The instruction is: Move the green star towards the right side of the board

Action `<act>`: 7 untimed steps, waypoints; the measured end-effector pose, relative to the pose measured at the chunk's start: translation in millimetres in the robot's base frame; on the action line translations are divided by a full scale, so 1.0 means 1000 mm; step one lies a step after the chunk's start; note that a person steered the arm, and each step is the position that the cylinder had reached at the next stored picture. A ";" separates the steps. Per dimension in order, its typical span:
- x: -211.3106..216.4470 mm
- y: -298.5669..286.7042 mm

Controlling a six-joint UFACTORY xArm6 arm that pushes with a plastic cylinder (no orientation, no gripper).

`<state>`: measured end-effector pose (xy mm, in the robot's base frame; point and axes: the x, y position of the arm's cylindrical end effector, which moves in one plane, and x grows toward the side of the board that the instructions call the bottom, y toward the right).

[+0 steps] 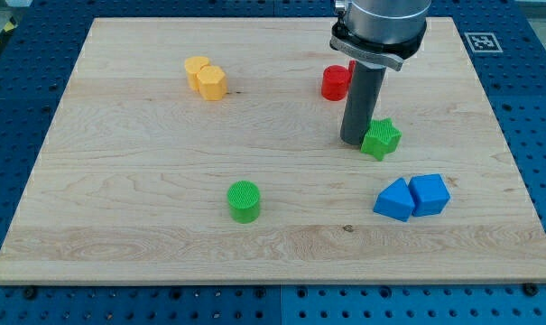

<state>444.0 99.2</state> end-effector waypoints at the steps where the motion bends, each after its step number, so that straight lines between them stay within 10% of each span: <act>1: 0.001 0.006; 7: 0.011 0.121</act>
<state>455.0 220.1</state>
